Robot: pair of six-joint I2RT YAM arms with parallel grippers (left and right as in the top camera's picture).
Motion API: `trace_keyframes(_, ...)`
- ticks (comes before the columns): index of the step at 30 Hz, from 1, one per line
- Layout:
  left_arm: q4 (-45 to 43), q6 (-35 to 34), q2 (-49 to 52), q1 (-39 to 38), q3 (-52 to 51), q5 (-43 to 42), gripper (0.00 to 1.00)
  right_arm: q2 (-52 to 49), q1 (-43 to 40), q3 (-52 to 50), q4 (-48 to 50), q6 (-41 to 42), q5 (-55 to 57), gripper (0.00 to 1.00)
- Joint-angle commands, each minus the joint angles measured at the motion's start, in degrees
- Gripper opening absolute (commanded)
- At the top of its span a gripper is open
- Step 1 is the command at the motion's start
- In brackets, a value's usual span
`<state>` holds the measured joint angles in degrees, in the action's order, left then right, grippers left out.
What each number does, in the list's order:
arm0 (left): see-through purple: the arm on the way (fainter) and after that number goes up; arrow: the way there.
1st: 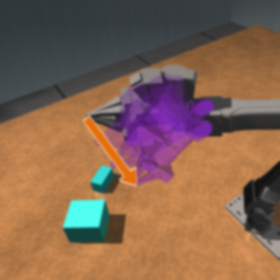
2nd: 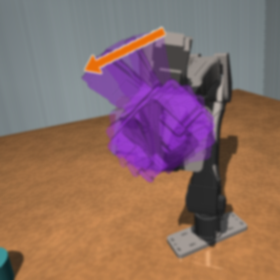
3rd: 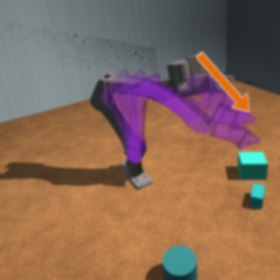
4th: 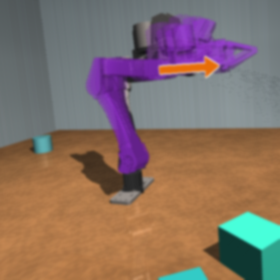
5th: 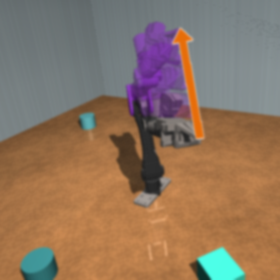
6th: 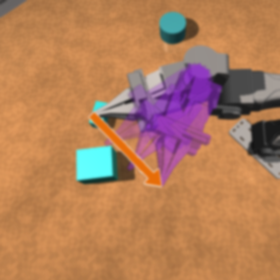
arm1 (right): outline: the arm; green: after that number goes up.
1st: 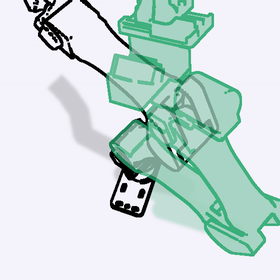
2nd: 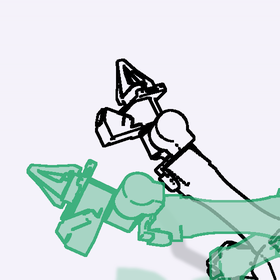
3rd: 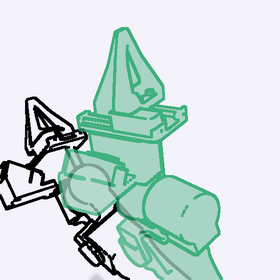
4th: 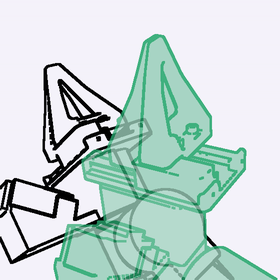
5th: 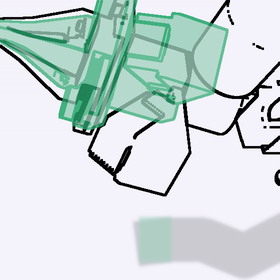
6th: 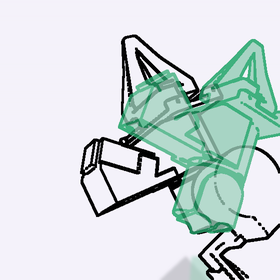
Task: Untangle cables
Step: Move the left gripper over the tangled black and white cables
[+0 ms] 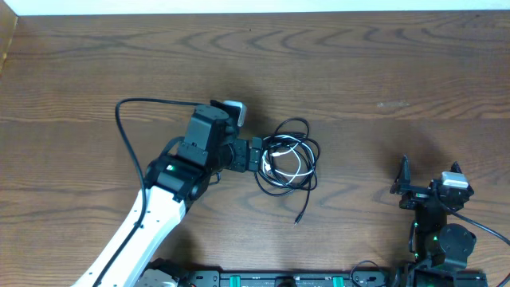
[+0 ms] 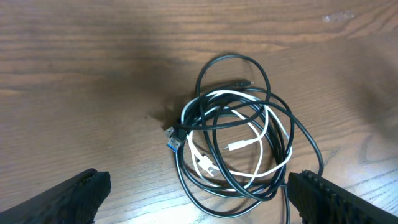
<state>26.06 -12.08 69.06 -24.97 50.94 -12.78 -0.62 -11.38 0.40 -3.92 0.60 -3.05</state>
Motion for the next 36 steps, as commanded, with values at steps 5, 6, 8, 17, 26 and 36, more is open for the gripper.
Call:
trace_keyframes(5, -0.66, -7.41, 4.79, -0.24, 1.42, -1.31, 0.98, 0.31, 0.22, -0.09, -0.22, -0.68, 0.11, 0.99)
trace_keyframes(6, -0.68, -8.35, 5.51, -0.24, 1.42, -1.29, 0.98, 0.31, 0.22, -0.09, -0.22, -0.68, 0.11, 0.99)
trace_keyframes(8, -0.7, -8.66, 7.26, -0.24, 1.42, -1.29, 0.98, 0.31, 0.22, -0.09, -0.22, -0.68, 0.11, 0.99)
trace_keyframes(17, -3.04, -10.54, 13.97, -0.24, 1.42, -1.16, 0.98, 0.31, 0.22, -0.09, -0.2, -0.68, 0.11, 0.99)
trace_keyframes(26, -5.99, -12.72, 19.82, -0.24, 1.42, -1.14, 0.86, 0.31, 0.22, -0.09, -0.22, -0.68, 0.11, 0.99)
trace_keyframes(36, -10.34, -14.84, 24.04, -0.24, 1.36, -1.14, 0.7, 0.31, 0.22, -0.09, -0.22, -0.68, 0.11, 0.99)
